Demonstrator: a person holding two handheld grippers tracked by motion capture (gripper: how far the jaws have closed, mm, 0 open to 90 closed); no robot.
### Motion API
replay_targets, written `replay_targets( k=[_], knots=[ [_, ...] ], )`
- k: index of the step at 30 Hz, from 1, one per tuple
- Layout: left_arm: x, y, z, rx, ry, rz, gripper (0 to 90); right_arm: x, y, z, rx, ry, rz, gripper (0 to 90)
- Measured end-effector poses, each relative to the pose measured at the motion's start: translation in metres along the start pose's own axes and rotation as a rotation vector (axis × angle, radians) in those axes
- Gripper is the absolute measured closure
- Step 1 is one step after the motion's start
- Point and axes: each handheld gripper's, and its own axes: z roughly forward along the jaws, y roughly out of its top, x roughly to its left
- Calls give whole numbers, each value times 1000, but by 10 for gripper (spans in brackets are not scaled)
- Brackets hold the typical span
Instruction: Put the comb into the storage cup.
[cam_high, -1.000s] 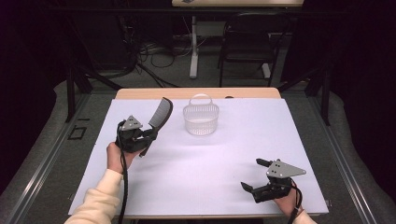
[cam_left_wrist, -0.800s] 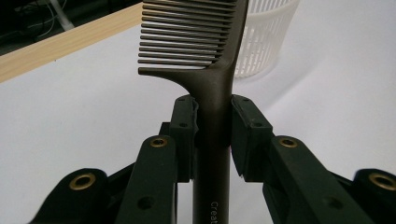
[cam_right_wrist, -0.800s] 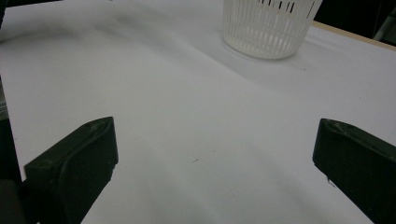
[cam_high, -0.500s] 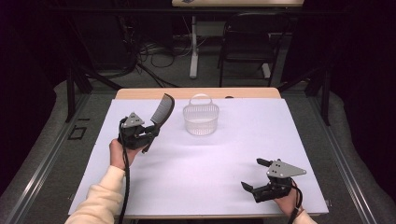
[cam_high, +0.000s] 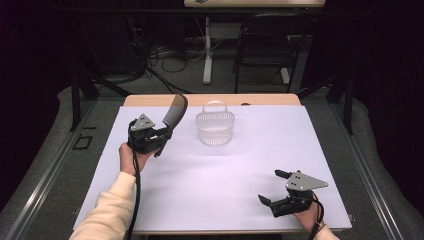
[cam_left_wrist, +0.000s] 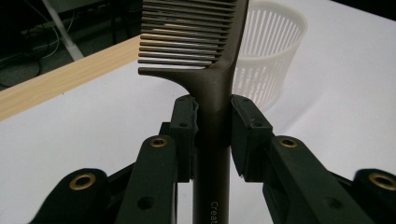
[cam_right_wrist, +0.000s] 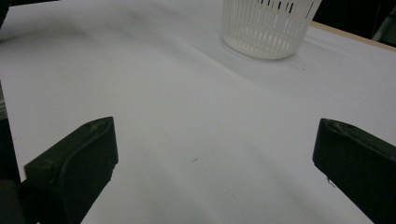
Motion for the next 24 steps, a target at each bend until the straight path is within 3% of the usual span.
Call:
replay_targets(
  k=[24],
  knots=[
    [7, 23, 7, -33, -12, 19, 723, 0, 0, 1, -2, 4, 0, 0]
  ],
)
